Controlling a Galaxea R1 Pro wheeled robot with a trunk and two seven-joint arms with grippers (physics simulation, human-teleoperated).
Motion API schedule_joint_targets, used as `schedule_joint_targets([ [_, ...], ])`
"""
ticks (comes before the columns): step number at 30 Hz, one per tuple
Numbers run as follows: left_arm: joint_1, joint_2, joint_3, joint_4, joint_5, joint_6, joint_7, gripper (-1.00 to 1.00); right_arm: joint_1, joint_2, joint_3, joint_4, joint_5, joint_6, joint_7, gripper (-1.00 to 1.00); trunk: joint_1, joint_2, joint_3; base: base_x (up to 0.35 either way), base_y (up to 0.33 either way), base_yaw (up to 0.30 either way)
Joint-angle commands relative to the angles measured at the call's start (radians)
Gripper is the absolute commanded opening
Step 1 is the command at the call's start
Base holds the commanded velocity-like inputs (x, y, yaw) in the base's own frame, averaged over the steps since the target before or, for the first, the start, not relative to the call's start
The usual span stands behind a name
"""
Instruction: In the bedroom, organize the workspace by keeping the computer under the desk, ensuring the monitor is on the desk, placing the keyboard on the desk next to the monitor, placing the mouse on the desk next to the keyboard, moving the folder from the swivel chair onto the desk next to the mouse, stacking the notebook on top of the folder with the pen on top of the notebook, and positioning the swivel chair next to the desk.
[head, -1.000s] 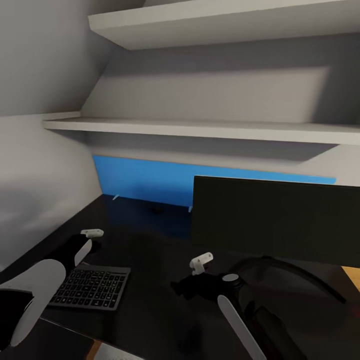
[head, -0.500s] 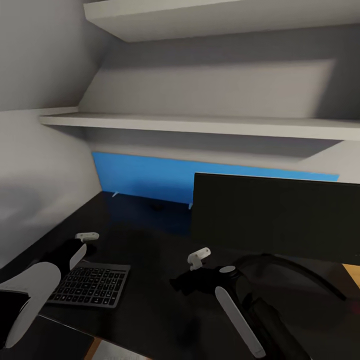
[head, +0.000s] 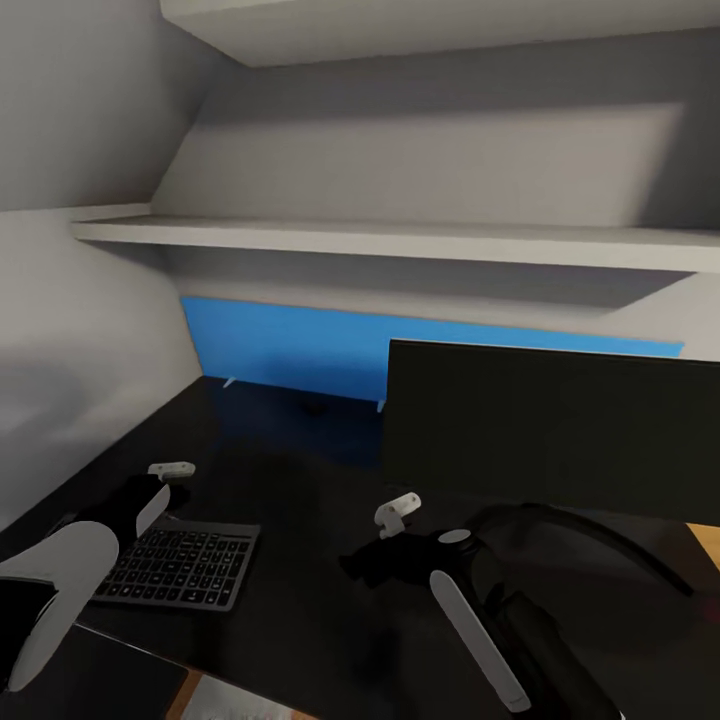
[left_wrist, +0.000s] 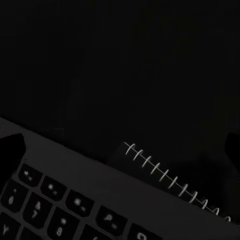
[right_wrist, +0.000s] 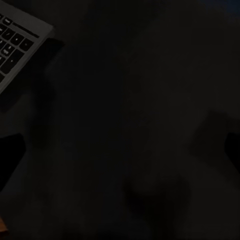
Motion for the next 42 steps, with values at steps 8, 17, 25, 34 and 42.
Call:
schedule_joint_targets([
  [8,-0.048,0.001,-0.008,-0.001,-0.037,0.017,-0.008,1.00,-0.049,-0.001,-0.017,-0.001,-0.018,0.003,-0.010,1.00,0.000,-0.001,-0.014,0.000,0.000,0.000],
  [17,-0.057,0.000,-0.007,-0.001,-0.092,0.001,-0.012,1.00,-0.065,0.006,-0.023,-0.001,-0.022,0.003,-0.010,1.00,0.000,-0.001,-0.028,0.000,0.000,0.000],
  [25,-0.056,-0.005,-0.008,-0.001,-0.097,-0.037,-0.013,1.00,-0.068,0.011,-0.024,-0.001,-0.023,0.003,-0.010,1.00,0.000,-0.001,-0.041,0.000,0.000,0.000],
  [34,-0.056,-0.008,-0.007,-0.001,-0.095,-0.061,-0.013,1.00,-0.068,0.014,-0.024,-0.001,-0.023,0.003,-0.010,1.00,0.000,-0.001,-0.055,0.000,0.000,0.000],
  [42,-0.057,-0.011,-0.007,-0.001,-0.095,-0.069,-0.014,1.00,-0.068,0.013,-0.024,-0.001,-0.023,0.003,-0.010,1.00,0.000,-0.001,-0.067,0.000,0.000,0.000],
])
